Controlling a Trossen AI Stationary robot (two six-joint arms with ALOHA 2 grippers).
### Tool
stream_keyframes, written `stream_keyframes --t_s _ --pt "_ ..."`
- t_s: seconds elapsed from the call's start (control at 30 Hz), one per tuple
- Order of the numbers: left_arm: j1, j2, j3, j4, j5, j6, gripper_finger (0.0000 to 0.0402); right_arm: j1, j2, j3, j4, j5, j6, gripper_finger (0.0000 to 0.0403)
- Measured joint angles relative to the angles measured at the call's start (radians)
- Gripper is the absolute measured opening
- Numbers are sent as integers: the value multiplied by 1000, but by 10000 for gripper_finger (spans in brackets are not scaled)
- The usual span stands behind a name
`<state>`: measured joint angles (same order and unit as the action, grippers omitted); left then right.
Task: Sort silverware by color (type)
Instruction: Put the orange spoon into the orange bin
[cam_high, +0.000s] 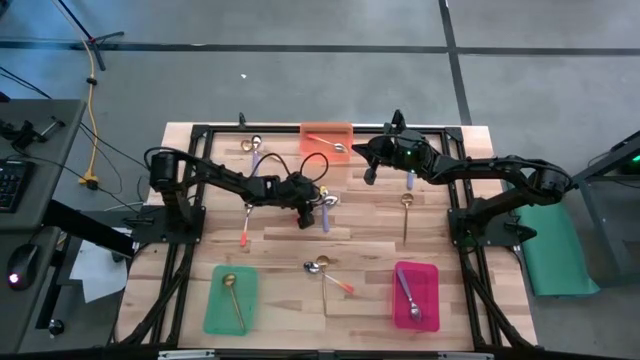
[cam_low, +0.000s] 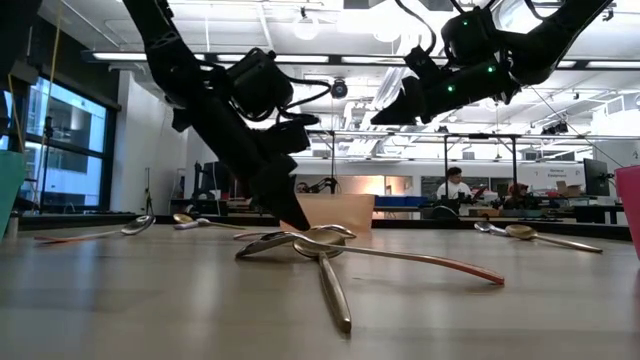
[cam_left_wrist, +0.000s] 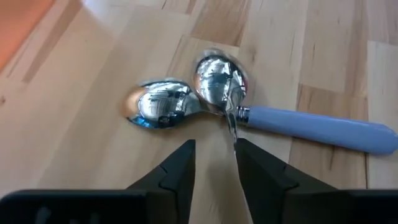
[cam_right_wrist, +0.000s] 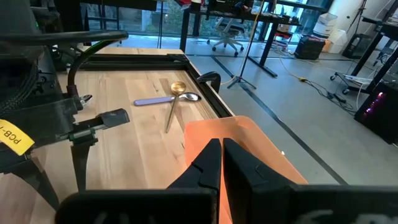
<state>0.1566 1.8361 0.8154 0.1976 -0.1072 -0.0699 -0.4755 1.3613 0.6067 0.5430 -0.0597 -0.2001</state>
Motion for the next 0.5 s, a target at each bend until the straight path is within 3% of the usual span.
stream_keyframes --t_s 0.2,0.5 --pt "0 -22 -3 -20 -1 -4 101 0 0 0 0 0 0 0" --pt "-13 -34 -3 -14 6 -15 136 0 0 0 0 0 0 0"
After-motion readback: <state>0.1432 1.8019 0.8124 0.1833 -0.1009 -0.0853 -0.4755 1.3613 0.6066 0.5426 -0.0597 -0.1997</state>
